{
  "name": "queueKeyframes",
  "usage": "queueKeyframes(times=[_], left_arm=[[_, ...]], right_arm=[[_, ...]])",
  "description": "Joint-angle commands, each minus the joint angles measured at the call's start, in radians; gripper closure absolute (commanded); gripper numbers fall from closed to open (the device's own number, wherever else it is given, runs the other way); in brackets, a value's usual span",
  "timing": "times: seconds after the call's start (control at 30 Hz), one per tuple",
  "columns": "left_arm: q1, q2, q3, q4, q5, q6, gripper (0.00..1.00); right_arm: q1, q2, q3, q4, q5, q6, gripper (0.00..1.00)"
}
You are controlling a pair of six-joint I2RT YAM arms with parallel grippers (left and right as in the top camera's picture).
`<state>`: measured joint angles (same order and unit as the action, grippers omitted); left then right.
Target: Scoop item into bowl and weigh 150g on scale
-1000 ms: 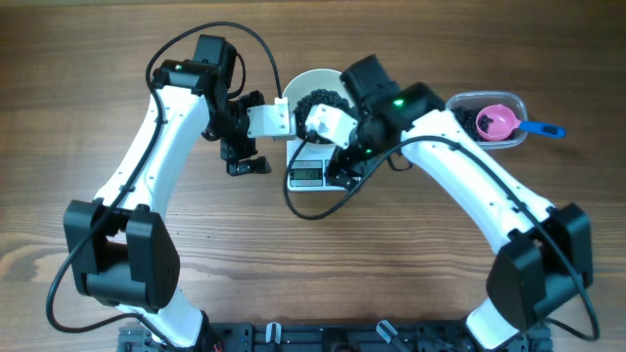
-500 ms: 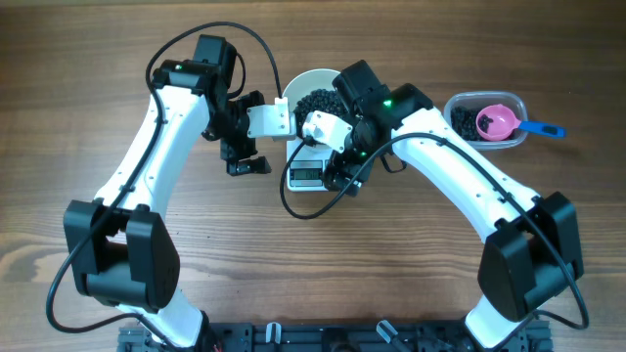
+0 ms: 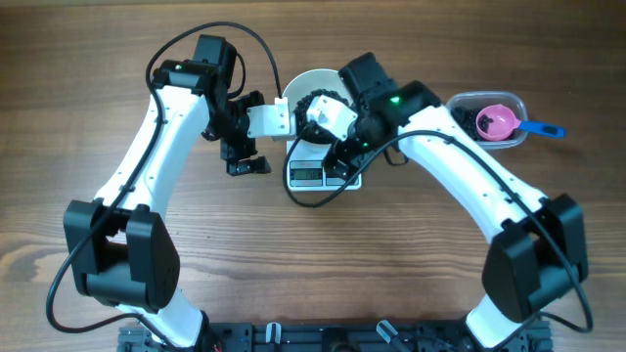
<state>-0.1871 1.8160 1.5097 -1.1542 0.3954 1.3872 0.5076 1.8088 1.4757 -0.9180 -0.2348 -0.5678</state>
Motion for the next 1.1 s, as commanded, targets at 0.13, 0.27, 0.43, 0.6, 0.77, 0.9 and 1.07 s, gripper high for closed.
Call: queueKeyframes(times=[0.13, 0.27, 0.43, 0.6, 0.77, 0.9, 1.07], left_arm=[[0.004, 0.002, -0.007, -0.001, 0.027, 0.019, 0.00], [0.004, 0.002, -0.007, -0.001, 0.027, 0.019, 0.00], [0.004, 0.002, -0.007, -0.001, 0.027, 0.019, 0.00], [0.004, 0.002, -0.007, -0.001, 0.027, 0.019, 0.00], [0.004, 0.002, -0.007, -0.001, 0.027, 0.019, 0.00], [0.004, 0.002, -0.007, -0.001, 0.027, 0.019, 0.00], [0.004, 0.002, -0.007, -0.001, 0.027, 0.019, 0.00]], right_arm=[[-0.153, -0.100, 0.001, -0.010, -0.053, 0.152, 0.00], [-0.180, -0.100, 0.001, -0.010, -0.050, 0.149, 0.00], [-0.182, -0.100, 0.001, -0.001, -0.043, 0.149, 0.00], [-0.182, -0.100, 0.001, -0.002, -0.044, 0.150, 0.00], [-0.182, -0.100, 0.001, -0.002, -0.043, 0.149, 0.00], [-0.182, -0.100, 0.001, -0.001, -0.043, 0.149, 0.00], [-0.182, -0.100, 0.001, 0.041, -0.044, 0.150, 0.00]])
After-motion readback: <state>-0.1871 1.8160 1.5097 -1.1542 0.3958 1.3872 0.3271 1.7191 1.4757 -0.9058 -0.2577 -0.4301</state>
